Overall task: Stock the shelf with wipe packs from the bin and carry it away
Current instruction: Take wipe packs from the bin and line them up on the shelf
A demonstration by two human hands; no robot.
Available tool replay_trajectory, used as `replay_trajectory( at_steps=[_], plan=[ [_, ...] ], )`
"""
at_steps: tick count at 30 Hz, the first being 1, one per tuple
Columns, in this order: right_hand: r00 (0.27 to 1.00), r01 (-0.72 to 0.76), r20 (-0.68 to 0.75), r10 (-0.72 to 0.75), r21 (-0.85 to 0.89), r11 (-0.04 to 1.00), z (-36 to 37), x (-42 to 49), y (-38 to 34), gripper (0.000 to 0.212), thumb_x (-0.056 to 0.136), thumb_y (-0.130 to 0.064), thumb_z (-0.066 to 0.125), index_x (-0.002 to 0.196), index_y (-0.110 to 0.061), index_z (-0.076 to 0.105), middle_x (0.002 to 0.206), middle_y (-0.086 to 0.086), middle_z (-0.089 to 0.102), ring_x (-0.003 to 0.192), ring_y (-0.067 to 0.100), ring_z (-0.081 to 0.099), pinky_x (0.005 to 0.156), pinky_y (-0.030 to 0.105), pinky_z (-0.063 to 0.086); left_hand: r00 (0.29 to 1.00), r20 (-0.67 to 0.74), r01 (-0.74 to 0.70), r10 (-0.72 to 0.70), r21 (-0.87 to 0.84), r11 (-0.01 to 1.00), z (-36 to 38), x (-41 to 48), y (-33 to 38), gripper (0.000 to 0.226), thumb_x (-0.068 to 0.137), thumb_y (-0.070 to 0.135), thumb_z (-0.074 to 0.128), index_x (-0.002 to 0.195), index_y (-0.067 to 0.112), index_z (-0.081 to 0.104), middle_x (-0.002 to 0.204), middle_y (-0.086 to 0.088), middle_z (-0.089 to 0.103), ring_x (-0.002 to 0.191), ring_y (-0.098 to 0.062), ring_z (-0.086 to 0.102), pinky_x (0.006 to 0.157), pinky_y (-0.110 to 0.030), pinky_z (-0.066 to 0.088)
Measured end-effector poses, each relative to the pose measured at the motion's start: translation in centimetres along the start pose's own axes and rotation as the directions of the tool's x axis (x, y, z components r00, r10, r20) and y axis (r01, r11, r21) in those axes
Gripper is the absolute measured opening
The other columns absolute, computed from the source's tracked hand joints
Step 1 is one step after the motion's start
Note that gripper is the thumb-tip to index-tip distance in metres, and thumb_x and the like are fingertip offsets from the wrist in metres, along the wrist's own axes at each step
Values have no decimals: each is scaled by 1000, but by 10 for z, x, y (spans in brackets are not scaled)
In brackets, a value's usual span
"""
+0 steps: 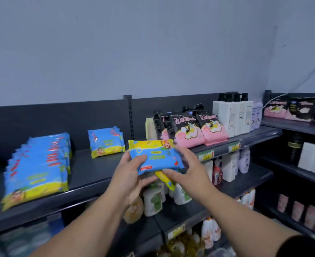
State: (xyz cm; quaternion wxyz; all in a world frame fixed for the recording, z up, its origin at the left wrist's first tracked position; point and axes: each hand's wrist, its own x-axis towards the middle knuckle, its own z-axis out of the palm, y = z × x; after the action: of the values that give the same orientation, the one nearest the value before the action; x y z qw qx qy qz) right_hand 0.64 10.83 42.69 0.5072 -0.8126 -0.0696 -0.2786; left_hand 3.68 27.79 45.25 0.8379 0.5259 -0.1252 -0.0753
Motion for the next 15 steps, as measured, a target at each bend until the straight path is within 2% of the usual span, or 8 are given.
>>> replay_trajectory(
  at_steps=[2, 3, 5, 8, 10, 12, 14, 15],
  plan=[
    [993, -111, 63, 103, 151, 982, 23, 16, -14, 71, 74, -18, 81, 132, -34, 44, 121, -18, 56, 99, -18, 55, 79, 3, 44, 999, 0, -54, 54, -11, 998, -20, 7, 19, 18, 95, 5, 48, 108, 17, 52, 107, -8, 71, 94, -27, 70, 77, -53, 56],
    [987, -151, 97, 132, 230, 961, 36, 24, -20, 72, 74, -14, 81, 131, -35, 44, 118, -17, 60, 95, -15, 59, 77, 5, 46, 997, -1, -76, 76, -7, 997, -30, 10, 28, 20, 95, 4, 47, 109, 17, 53, 106, -6, 72, 93, -25, 71, 74, -50, 58],
    [976, -209, 139, 170, 352, 912, 59, 40, -29, 71, 73, -4, 80, 130, -30, 48, 113, -11, 65, 93, -2, 66, 78, 17, 53, 994, -13, -104, 105, 34, 994, -49, 18, 43, 22, 95, 3, 47, 111, 15, 52, 107, -5, 72, 93, -24, 71, 73, -46, 58],
    [970, -225, 168, 174, 358, 906, 87, 61, -40, 58, 74, 6, 75, 123, -19, 57, 105, -2, 71, 82, 5, 68, 65, 20, 54, 991, -65, -106, 118, 164, 981, -79, 33, 60, 21, 93, 3, 51, 111, 15, 52, 108, -6, 71, 87, -21, 71, 72, -39, 57],
    [970, -219, 180, 165, 346, 912, 97, 73, -43, 51, 75, 7, 74, 117, -18, 61, 99, 0, 73, 78, 7, 67, 63, 21, 53, 986, -101, -102, 134, 266, 959, -96, 43, 70, 18, 90, 5, 58, 104, 15, 54, 106, -8, 70, 79, -19, 71, 63, -31, 54],
    [968, -219, 198, 155, 357, 908, 106, 83, -44, 48, 75, 9, 73, 112, -22, 63, 94, -2, 73, 76, 8, 67, 62, 21, 52, 981, -138, -76, 134, 359, 930, -111, 52, 79, 21, 84, 7, 67, 101, 14, 56, 104, -9, 70, 78, -19, 69, 60, -28, 50],
    [963, -235, 214, 164, 369, 899, 115, 92, -42, 48, 75, 12, 71, 109, -21, 63, 90, -2, 73, 73, 9, 66, 62, 22, 52, 977, -169, -28, 129, 500, 866, -123, 63, 86, 36, 76, 14, 78, 103, 16, 54, 103, -6, 68, 78, -15, 66, 61, -25, 48],
    [959, -245, 228, 167, 376, 894, 119, 98, -40, 48, 75, 13, 70, 110, -19, 64, 92, -1, 74, 75, 10, 67, 64, 24, 53, 974, -177, -6, 141, 603, 798, -129, 69, 90, 50, 70, 21, 83, 108, 18, 52, 107, -4, 65, 83, -15, 65, 64, -26, 49]
  ],
)
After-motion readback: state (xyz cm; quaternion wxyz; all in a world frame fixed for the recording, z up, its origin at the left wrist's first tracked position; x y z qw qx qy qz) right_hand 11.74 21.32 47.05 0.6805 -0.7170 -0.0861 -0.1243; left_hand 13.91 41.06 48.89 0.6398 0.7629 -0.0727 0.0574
